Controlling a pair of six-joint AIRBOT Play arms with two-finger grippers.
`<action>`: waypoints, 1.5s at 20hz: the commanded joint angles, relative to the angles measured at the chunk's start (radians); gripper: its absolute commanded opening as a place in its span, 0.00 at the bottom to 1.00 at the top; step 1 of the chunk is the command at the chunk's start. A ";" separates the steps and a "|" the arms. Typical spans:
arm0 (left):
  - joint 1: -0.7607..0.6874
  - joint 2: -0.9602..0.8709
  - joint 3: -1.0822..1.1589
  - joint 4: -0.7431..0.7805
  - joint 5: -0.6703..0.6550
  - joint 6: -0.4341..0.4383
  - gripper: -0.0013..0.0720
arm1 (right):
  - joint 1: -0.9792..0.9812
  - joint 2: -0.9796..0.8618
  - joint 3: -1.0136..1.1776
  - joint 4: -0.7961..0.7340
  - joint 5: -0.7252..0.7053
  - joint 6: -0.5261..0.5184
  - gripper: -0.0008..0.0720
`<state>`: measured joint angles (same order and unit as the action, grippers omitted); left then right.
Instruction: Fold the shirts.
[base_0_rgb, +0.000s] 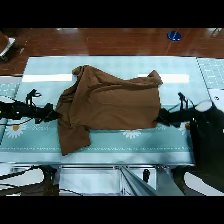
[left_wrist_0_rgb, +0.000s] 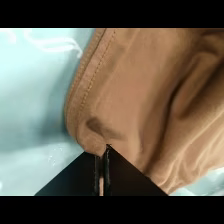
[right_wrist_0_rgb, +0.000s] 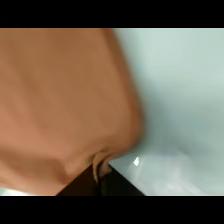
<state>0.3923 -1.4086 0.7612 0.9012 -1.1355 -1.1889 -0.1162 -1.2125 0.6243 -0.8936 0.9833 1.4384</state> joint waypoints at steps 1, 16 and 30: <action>0.000 0.056 0.023 -0.039 -0.028 0.000 0.05 | 0.042 -0.014 0.209 -0.095 0.143 0.050 0.04; 0.004 0.846 0.734 0.068 0.302 -0.126 0.05 | 0.042 0.462 1.284 -0.413 0.324 0.097 0.04; -0.067 1.114 0.533 0.327 0.192 -0.223 0.05 | 0.042 0.648 1.096 -0.541 0.587 0.143 0.04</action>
<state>0.3359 -0.2859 1.3853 1.2388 -0.8989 -1.3819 -0.0746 -0.5705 1.8160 -1.4498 1.5528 1.5700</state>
